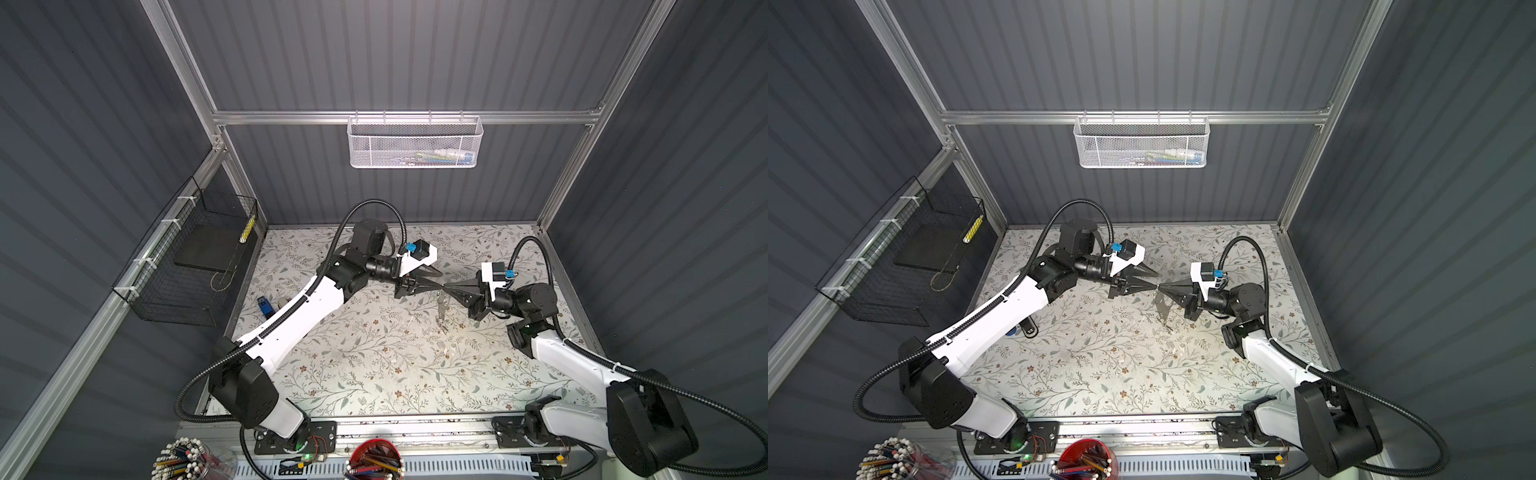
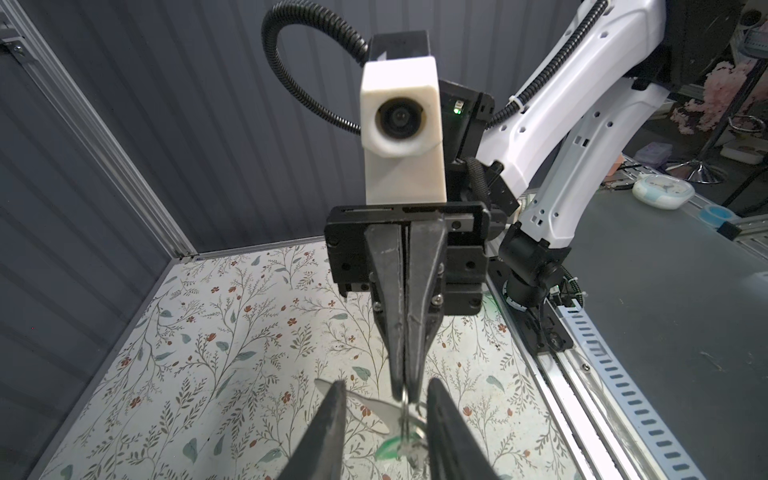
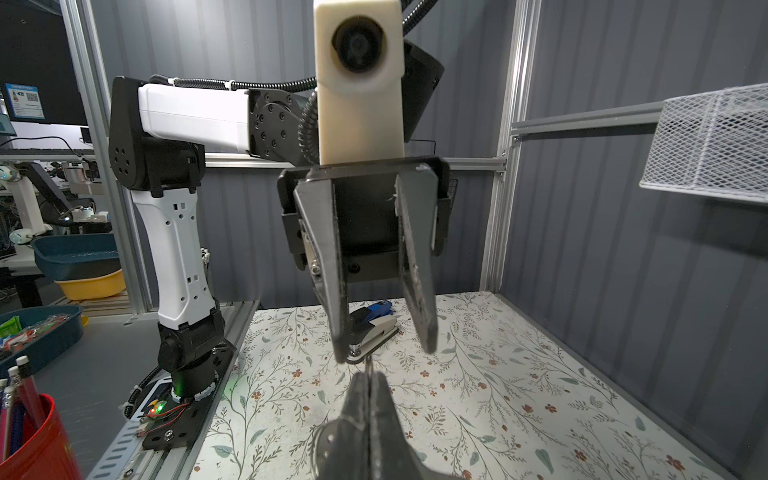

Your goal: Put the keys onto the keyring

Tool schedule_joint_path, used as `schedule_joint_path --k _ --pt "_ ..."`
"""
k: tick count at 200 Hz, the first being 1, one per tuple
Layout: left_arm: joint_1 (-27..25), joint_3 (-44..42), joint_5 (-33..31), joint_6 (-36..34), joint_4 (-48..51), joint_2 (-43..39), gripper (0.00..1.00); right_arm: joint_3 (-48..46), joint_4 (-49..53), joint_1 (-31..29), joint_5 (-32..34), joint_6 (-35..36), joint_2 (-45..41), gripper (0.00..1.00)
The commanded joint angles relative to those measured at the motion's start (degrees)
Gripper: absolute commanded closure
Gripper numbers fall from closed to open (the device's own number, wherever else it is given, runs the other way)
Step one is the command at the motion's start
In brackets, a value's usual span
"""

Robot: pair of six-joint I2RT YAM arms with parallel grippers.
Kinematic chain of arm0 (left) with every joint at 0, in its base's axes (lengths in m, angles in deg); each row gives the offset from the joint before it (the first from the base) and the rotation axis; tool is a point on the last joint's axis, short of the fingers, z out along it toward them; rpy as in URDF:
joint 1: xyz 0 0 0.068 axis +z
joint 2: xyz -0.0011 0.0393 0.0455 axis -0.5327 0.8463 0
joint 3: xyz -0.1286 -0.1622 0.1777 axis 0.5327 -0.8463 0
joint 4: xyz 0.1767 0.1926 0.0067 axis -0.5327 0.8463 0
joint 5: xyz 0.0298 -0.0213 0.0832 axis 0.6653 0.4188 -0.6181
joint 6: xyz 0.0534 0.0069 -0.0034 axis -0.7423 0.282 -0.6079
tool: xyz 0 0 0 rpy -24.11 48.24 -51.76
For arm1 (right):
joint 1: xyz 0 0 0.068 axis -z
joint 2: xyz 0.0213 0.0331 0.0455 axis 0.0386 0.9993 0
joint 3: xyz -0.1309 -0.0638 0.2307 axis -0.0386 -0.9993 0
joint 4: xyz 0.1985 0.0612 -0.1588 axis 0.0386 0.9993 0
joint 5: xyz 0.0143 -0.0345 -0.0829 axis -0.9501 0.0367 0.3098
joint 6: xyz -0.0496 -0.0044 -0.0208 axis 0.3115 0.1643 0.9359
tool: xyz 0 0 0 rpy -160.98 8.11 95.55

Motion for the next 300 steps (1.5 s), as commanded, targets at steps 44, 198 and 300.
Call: schedule_joint_path --k 44,198,300 --pt "-0.5 3.6 -1.7 -3.5 8.4 2.0 0.7 1.6 -3.5 -0.1 -0.3 -0.4 -0.4 1.0" --pt "-2.0 15.9 -8.7 -12.9 29.6 7.1 1.0 5.7 33.9 0.1 2.3 22.0 -10.0 0.81" --pt "-7.0 27.6 -21.1 -18.3 43.0 12.3 1.0 10.9 56.8 0.1 6.0 34.8 -13.1 0.77"
